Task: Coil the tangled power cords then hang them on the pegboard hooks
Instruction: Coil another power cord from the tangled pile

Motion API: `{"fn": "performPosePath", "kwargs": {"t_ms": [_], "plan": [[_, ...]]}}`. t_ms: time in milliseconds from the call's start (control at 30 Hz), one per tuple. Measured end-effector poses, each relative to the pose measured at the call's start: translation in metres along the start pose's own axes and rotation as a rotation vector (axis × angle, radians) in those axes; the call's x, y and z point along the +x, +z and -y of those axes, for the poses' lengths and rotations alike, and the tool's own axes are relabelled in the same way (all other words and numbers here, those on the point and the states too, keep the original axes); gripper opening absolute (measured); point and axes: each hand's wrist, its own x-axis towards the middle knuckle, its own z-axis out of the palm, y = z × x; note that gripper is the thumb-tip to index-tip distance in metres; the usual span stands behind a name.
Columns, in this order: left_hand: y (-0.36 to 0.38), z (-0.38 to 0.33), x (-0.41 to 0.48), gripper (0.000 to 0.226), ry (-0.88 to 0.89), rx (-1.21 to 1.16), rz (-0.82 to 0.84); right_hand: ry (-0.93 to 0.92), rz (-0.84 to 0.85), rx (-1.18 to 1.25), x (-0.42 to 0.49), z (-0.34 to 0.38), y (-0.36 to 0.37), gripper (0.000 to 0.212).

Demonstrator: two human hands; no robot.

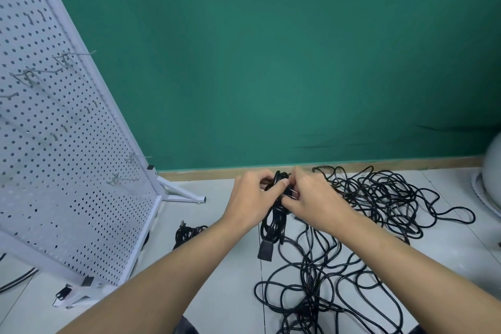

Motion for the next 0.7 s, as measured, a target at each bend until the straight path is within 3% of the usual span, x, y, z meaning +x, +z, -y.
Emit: {"fn": "performPosePath", "kwargs": {"t_ms": [233, 433, 600, 700], "plan": [[0.003, 0.0, 0.0, 0.025, 0.078, 0.047, 0.021, 0.202, -0.07, 0.216, -0.002, -0.004, -0.01, 0.015], [0.001, -0.002, 0.0, 0.007, 0.077, -0.089, 0.081, 0.26, -0.111, 0.253, -0.001, -0.004, -0.014, 0.017], [0.0, 0.005, 0.003, 0.007, 0.002, -0.119, 0.082, 0.162, -0.079, 0.199, -0.002, -0.002, -0.011, 0.012], [-0.005, 0.008, 0.009, 0.015, -0.169, -0.33, 0.028, 0.015, -0.153, 0.212, -0.002, 0.002, -0.01, 0.008]]}}
